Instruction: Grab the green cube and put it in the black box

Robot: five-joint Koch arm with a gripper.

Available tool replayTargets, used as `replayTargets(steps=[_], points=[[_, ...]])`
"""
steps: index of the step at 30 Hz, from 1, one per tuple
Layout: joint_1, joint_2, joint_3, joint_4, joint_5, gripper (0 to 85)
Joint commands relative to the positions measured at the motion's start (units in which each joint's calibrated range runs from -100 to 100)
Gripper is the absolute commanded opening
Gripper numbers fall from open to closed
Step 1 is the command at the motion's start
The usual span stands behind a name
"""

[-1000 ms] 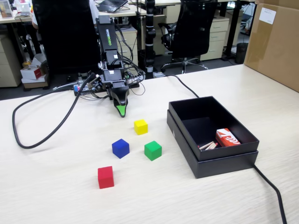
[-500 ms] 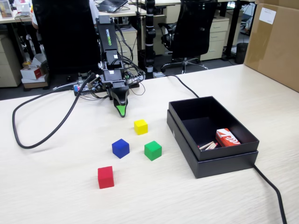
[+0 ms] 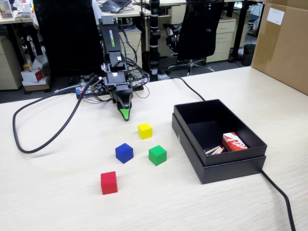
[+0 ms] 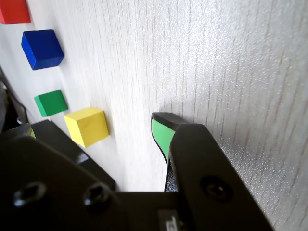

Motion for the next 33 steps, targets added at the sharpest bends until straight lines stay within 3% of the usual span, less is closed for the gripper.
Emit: replayTargets(steps=[1,28,33], points=[[0.0,0.14,-1.58,-1.26,0.05,48.7],[-0.39,0.6,-0.4,-1.26,0.0,47.7],[-1.32,1.29,5.94,-6.7,-0.15,47.7]])
